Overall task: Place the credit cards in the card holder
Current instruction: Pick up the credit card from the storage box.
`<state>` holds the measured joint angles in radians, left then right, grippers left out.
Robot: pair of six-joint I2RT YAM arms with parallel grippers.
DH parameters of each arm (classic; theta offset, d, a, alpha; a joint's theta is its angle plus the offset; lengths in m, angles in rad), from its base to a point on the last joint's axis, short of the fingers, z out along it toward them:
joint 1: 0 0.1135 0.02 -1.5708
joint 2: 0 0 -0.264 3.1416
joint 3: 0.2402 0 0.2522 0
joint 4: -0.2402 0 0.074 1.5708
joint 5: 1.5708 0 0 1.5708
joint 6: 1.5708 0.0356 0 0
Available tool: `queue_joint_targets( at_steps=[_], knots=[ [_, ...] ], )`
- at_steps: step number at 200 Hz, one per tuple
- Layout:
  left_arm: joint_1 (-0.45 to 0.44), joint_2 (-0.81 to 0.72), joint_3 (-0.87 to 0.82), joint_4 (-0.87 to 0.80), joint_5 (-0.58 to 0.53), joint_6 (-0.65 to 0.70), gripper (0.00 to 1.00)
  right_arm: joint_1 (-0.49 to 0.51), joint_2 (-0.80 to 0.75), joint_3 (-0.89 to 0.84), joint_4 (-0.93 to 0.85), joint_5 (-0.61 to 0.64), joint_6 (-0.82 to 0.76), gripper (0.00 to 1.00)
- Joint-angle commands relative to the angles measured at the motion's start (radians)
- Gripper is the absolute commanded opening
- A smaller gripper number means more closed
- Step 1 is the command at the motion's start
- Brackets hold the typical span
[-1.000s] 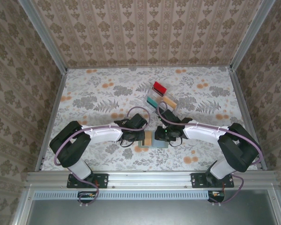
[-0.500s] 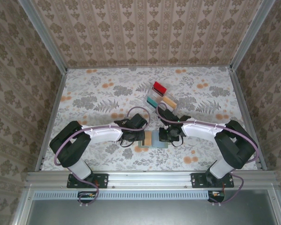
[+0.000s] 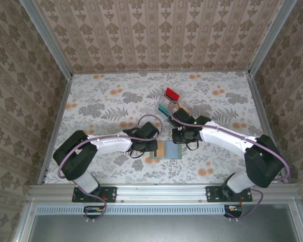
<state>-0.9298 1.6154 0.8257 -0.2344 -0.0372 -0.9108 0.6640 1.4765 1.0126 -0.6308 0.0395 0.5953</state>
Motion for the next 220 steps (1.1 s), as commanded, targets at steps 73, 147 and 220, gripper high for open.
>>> queue_joint_targets(
  at_steps=[73, 147, 220],
  knots=[
    [0.059, -0.229, -0.009, -0.037, -0.037, 0.014, 0.52, -0.172, 0.242, 0.459, -0.248, 0.167, -0.459, 0.29],
    [0.113, -0.319, -0.08, -0.02, -0.026, -0.007, 0.62, -0.137, 0.417, 0.59, -0.275, 0.264, -0.555, 0.32],
    [0.139, -0.342, -0.103, -0.027, -0.016, -0.011, 0.64, -0.118, 0.524, 0.626, -0.268, 0.36, -0.584, 0.34]
  ],
)
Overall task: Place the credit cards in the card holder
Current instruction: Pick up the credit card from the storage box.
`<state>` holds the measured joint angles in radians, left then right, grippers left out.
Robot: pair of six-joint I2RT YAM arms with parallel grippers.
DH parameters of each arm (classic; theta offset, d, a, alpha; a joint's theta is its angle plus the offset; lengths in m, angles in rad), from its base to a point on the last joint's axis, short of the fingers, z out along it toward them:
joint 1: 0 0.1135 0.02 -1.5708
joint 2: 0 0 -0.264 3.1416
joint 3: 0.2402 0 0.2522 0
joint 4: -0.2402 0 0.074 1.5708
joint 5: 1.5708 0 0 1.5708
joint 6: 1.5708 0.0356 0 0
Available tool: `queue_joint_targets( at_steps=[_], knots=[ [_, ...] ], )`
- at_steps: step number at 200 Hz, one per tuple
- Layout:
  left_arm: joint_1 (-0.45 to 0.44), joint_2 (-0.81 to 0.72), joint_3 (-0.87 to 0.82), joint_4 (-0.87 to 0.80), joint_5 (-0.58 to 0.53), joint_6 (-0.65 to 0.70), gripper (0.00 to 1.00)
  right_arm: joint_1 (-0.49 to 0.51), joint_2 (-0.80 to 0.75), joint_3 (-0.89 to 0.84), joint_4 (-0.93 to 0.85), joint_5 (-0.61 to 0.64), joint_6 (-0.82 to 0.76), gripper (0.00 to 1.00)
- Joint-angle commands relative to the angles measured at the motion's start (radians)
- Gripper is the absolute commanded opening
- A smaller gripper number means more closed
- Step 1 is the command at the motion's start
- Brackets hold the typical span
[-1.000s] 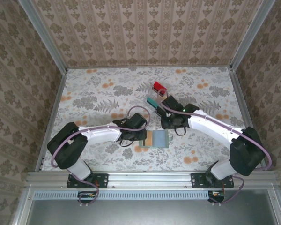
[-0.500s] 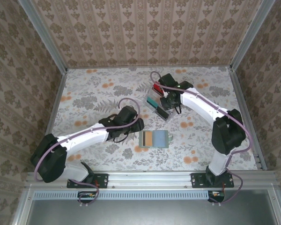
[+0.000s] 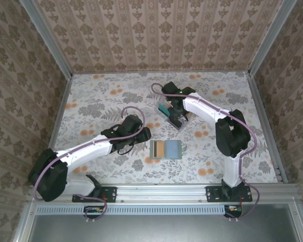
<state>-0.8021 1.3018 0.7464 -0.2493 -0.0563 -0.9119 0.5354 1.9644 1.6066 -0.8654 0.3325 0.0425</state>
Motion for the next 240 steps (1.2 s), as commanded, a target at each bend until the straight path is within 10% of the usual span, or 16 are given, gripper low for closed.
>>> queue_joint_targets(
  at_steps=[1, 108, 240],
  knots=[
    [0.011, -0.028, -0.025, -0.012, 0.004, -0.01, 0.64, 0.011, 0.037, 0.033, -0.034, 0.069, -0.031, 0.34],
    [0.022, -0.042, -0.046, -0.005, 0.013, -0.018, 0.64, 0.061, 0.049, -0.013, 0.052, 0.328, -0.073, 0.36],
    [0.024, -0.008, -0.038, 0.011, 0.034, -0.021, 0.64, 0.047, 0.007, -0.046, 0.089, 0.345, -0.092, 0.27]
  ],
)
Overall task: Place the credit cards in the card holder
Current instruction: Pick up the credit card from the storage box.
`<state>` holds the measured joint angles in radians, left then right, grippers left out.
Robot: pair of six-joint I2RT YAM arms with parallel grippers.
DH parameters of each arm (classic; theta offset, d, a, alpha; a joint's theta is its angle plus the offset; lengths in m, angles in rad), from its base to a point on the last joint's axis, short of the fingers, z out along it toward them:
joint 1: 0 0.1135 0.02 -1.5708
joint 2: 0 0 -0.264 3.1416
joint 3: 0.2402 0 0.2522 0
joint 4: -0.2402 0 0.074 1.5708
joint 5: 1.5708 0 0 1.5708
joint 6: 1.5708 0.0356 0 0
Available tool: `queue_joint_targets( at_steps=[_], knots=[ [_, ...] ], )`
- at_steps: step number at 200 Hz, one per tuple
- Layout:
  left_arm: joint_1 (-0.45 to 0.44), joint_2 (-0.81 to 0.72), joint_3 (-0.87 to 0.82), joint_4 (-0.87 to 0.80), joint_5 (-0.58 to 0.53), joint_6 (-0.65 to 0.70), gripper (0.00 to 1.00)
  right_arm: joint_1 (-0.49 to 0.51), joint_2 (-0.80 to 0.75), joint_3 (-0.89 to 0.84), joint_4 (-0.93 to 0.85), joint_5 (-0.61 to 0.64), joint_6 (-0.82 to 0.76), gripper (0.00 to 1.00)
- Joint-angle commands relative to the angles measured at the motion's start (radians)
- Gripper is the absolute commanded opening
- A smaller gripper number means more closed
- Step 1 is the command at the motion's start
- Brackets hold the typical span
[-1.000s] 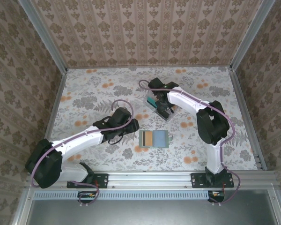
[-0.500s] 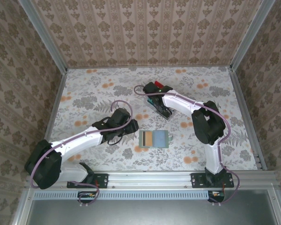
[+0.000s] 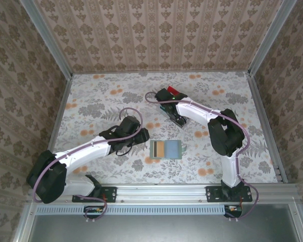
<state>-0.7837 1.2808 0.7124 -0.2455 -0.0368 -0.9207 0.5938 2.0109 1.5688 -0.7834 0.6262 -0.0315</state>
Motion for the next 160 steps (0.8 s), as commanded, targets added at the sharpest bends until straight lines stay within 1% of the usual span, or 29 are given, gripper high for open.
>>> queue_joint_targets(
  at_steps=[1, 14, 53, 129, 146, 160],
  knots=[
    [0.005, 0.013, -0.004, 0.008, 0.015, -0.012, 0.64, -0.012, -0.04, -0.009, 0.007, 0.051, -0.018, 0.27],
    [0.005, 0.021, -0.001, 0.009, 0.019, -0.012, 0.64, -0.012, -0.04, -0.011, 0.006, 0.047, -0.016, 0.26],
    [0.004, 0.034, 0.004, 0.013, 0.024, -0.013, 0.64, -0.014, -0.048, -0.013, 0.009, 0.04, -0.016, 0.18],
    [0.006, 0.041, 0.009, 0.012, 0.026, -0.01, 0.64, -0.014, -0.075, -0.009, -0.012, 0.021, -0.015, 0.13],
    [0.004, 0.043, 0.01, 0.012, 0.026, -0.01, 0.64, -0.014, -0.081, -0.006, -0.024, 0.002, -0.012, 0.09],
    [0.005, 0.043, 0.009, 0.012, 0.028, -0.011, 0.64, -0.016, -0.089, -0.002, -0.038, -0.023, -0.005, 0.08]
  ],
)
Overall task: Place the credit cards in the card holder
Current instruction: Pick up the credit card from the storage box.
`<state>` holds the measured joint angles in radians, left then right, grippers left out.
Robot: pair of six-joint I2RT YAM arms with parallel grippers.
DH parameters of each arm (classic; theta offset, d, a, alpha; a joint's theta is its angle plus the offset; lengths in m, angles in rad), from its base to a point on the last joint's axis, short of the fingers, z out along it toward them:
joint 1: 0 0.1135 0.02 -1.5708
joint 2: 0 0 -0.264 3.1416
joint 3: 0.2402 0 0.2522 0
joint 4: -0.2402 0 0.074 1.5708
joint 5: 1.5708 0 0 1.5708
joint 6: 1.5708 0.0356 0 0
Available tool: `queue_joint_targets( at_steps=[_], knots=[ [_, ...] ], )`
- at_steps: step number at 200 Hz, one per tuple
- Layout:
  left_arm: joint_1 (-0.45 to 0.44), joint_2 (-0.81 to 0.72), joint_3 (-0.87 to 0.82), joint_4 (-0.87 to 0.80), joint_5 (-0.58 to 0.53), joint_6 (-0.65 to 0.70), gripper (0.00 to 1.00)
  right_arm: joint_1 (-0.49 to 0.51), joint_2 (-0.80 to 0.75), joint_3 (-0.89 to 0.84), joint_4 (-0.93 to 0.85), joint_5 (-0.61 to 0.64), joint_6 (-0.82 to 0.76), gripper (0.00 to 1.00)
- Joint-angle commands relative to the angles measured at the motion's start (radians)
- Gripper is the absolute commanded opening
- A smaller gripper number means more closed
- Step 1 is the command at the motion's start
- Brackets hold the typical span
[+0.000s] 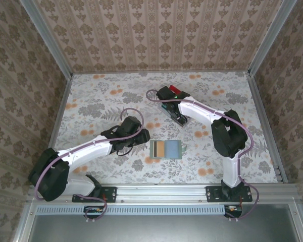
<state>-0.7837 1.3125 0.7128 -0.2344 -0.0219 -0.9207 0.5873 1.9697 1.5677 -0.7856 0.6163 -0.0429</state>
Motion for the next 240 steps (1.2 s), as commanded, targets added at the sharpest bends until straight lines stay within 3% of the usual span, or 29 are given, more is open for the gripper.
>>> queue_joint_targets(
  at_steps=[1, 112, 135, 178, 198, 240],
  knots=[
    [0.005, 0.011, 0.008, 0.001, 0.013, -0.012, 0.64, -0.009, -0.048, 0.0, -0.038, -0.015, 0.007, 0.08],
    [0.009, 0.004, 0.031, 0.019, 0.05, -0.012, 0.64, -0.036, -0.215, 0.03, -0.149, -0.273, 0.141, 0.01],
    [0.025, -0.019, 0.03, 0.055, 0.088, -0.022, 0.65, -0.082, -0.328, -0.011, -0.115, -0.462, 0.235, 0.0],
    [0.091, -0.048, -0.002, 0.249, 0.266, -0.072, 0.7, -0.238, -0.554, -0.29, 0.202, -1.057, 0.551, 0.0],
    [0.111, -0.048, -0.004, 0.341, 0.342, -0.093, 0.72, -0.254, -0.596, -0.393, 0.329, -1.194, 0.666, 0.01],
    [0.124, -0.011, 0.011, 0.467, 0.439, -0.128, 0.73, -0.254, -0.635, -0.523, 0.482, -1.298, 0.79, 0.0]
  ],
)
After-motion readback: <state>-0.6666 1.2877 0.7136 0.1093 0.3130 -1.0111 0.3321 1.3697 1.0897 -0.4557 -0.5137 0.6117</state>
